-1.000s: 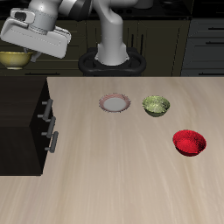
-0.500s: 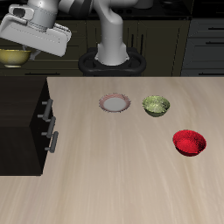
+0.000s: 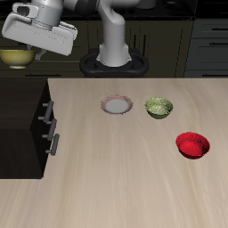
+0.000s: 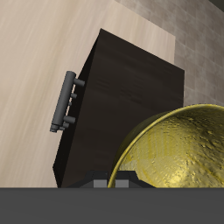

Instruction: Place the yellow bowl on top of the wooden cabinet

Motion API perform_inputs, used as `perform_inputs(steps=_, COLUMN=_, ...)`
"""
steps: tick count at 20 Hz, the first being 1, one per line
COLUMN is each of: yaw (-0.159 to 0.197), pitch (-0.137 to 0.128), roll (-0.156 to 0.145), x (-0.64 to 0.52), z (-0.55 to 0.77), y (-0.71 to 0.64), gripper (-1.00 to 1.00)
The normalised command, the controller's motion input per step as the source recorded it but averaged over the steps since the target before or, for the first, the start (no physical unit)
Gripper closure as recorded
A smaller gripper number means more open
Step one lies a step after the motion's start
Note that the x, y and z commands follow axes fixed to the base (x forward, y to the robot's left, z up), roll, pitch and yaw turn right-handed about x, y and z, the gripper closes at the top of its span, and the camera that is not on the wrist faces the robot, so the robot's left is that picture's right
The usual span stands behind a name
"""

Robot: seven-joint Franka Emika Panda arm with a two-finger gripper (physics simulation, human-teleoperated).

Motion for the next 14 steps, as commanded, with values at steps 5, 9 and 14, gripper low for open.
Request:
perform_inputs(steps=5, yaw=0.046, pitch=0.02, roll=0.031, x=0.1, z=-0.15, y=0.2, gripper=1.0)
perform_inputs(steps=9, yaw=-0.008, pitch=0.022, roll=0.005, x=0.05, z=-0.22, y=0.05, gripper=1.0)
perform_inputs(steps=14, yaw=-0.011, pitch=0.02, roll=-0.004, x=-0.02, z=-0.17, y=-0.01, gripper=1.0)
